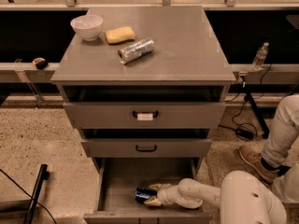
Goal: Pick pepsi can from bottom drawer and place on counter
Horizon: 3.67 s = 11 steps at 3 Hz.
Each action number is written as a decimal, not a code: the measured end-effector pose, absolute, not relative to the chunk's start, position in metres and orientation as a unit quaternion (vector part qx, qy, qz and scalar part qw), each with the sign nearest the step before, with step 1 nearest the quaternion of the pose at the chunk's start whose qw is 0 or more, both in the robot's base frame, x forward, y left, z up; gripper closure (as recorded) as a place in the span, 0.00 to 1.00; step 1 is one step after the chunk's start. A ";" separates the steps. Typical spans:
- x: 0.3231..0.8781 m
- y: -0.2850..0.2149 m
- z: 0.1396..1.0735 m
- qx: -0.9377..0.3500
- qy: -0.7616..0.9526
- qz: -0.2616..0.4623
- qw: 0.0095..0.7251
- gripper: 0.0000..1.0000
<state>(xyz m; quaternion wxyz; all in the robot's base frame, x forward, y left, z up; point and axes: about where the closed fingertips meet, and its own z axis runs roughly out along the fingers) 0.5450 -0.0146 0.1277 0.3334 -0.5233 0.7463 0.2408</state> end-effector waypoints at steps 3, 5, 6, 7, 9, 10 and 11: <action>0.540 -0.024 0.198 -0.491 0.679 0.316 0.445 1.00; 0.517 -0.089 0.371 -0.490 0.603 0.274 0.566 1.00; 0.492 -0.115 0.451 -0.513 0.575 0.247 0.587 1.00; 0.493 -0.114 0.451 -0.514 0.575 0.247 0.587 1.00; 0.488 -0.113 0.585 -0.607 0.476 0.154 0.617 1.00; 0.466 -0.111 0.690 -0.653 0.406 0.100 0.631 1.00; 0.463 -0.104 0.755 -0.684 0.388 0.056 0.615 1.00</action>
Offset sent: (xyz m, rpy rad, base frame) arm -0.0043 -0.0112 0.0388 0.2263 -0.0683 0.0082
